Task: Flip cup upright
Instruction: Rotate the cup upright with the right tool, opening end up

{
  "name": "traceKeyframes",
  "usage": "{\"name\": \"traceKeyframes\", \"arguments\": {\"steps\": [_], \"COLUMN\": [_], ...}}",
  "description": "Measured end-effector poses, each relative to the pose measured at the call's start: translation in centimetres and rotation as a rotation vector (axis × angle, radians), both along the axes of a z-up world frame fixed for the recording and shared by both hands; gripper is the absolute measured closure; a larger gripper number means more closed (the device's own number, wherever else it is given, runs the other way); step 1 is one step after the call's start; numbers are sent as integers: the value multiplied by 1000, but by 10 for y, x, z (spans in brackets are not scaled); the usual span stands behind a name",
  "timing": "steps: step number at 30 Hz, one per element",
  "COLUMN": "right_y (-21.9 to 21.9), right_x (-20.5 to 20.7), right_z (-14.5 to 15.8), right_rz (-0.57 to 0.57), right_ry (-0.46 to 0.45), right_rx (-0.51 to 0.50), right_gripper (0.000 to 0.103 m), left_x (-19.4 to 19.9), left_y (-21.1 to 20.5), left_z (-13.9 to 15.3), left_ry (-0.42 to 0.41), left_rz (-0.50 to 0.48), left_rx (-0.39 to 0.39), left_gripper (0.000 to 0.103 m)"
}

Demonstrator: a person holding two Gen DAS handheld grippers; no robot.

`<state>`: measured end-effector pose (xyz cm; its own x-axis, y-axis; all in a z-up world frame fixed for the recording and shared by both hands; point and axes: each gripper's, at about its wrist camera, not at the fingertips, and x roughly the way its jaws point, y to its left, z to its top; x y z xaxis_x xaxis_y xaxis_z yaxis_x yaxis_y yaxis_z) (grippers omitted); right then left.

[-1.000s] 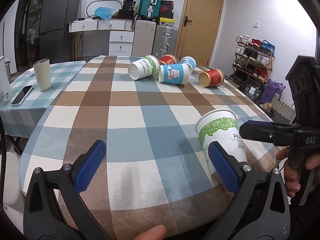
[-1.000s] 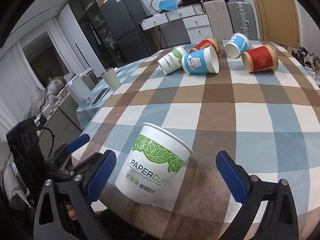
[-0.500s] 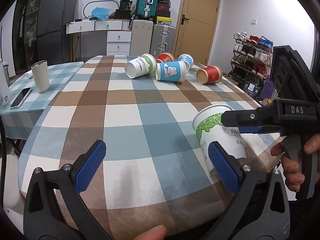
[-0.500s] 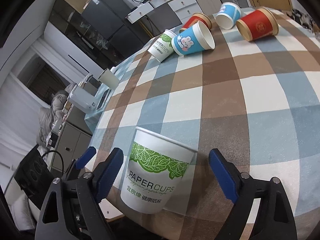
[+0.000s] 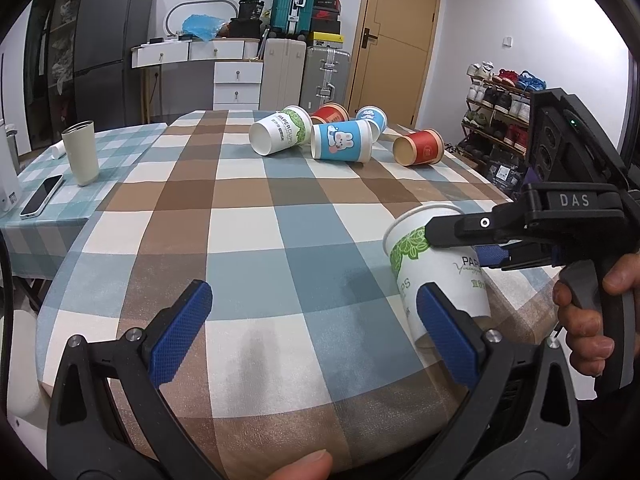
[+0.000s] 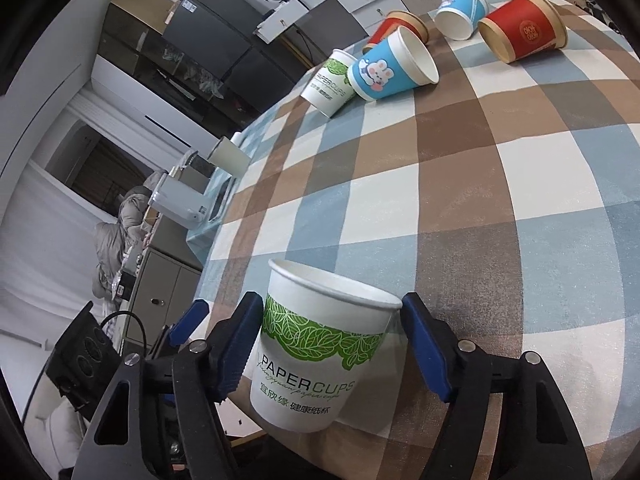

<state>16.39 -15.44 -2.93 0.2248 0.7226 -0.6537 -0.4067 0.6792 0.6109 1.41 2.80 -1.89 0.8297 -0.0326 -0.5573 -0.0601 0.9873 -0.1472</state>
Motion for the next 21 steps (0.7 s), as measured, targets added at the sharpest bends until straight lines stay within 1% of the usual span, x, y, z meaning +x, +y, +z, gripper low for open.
{"name": "traceKeyframes", "arguments": {"steps": [3,7,10,13,17,21], "right_y": [-2,-2,-1,1,9,22], "right_x": [-3,-8,-14,-22,-31,-35], "right_z": [5,14,23,30,32,33], "right_rz": [0,6,6,2,-31,-36], "right_ry": [-34,-110,-210,-332,-498,-611], "right_rx": [-8,-37,-65,-95,-183,-248], "right_gripper": [33,33,33,33,33,33], "left_x": [0,0,1,1,2,2], "left_y": [0,-1,-1,-1,-1,0], "left_z": [0,0,0,-1,-3,-4], "left_ry": [0,0,1,2,6,9], "left_rz": [-1,0,1,1,1,1], "left_rx": [0,1,0,0,0,2], "left_gripper": [1,1,1,1,1,1]}}
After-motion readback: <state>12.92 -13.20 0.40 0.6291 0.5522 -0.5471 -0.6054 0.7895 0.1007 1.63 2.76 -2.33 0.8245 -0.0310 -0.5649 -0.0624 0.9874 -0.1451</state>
